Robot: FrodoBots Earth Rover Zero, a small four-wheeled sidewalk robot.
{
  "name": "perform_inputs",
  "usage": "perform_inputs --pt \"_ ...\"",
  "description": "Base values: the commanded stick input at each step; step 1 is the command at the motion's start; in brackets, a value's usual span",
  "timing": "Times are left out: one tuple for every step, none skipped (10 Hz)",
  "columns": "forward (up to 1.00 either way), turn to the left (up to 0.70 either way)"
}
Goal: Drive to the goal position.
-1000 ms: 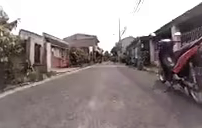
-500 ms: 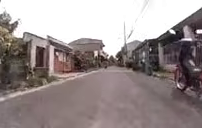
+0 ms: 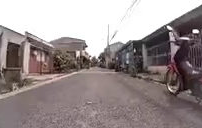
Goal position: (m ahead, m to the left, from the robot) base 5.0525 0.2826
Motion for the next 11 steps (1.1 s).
perform_inputs --pt "1.00 0.00" --pt "1.00 0.00" --pt "1.00 0.00" --pt "1.00 0.00" --pt "1.00 0.00" --pt "1.00 0.00" --pt "1.00 0.00" --pt "1.00 0.00" --pt "1.00 0.00" --pt "1.00 0.00" --pt "1.00 0.00"
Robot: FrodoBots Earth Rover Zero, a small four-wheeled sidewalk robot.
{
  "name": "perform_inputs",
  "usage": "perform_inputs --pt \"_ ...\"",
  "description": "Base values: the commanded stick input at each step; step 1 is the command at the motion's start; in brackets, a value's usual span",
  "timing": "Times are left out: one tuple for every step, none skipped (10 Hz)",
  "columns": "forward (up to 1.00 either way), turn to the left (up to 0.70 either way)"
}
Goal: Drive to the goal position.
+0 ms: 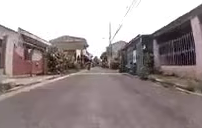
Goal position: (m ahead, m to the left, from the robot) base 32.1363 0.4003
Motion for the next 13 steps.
perform_inputs --pt "1.00 0.00" --pt "1.00 0.00" --pt "1.00 0.00" --pt "1.00 0.00" --pt "1.00 0.00" --pt "1.00 0.00" --pt "1.00 0.00" --pt "1.00 0.00" --pt "1.00 0.00" --pt "1.00 0.00" --pt "1.00 0.00" --pt "1.00 0.00" --pt "1.00 0.00"
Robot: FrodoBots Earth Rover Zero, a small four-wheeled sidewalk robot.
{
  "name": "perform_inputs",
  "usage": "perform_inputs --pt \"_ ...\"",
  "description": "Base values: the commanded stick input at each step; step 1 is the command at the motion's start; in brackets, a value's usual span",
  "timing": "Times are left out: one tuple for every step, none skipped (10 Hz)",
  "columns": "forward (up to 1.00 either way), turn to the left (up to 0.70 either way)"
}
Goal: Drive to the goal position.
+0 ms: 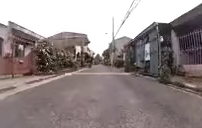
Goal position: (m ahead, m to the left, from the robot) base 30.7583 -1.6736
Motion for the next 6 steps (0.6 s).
perform_inputs --pt "1.00 0.00" --pt "0.97 0.00" --pt "0.85 0.00" --pt "0.85 0.00" --pt "0.85 0.00" --pt "0.85 0.00"
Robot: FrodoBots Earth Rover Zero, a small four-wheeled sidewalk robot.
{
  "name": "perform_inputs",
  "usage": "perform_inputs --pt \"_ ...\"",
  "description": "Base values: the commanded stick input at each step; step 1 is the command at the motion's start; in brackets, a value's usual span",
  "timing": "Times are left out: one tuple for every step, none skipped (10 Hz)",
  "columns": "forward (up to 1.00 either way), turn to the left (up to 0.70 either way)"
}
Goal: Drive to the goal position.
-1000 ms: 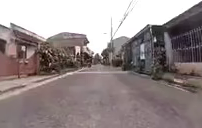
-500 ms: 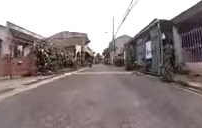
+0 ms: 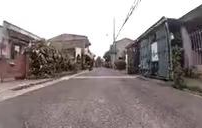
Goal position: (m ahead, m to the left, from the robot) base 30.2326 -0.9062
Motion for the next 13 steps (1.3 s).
perform_inputs --pt "0.85 0.00" --pt "0.85 0.00" --pt "0.85 0.00" --pt "0.85 0.00" --pt "0.85 0.00" --pt "0.84 0.00" --pt "0.73 0.00" --pt "0.70 0.00" --pt "0.70 0.00" --pt "0.70 0.00" --pt "0.70 0.00" --pt "0.70 0.00" --pt "0.70 0.00"
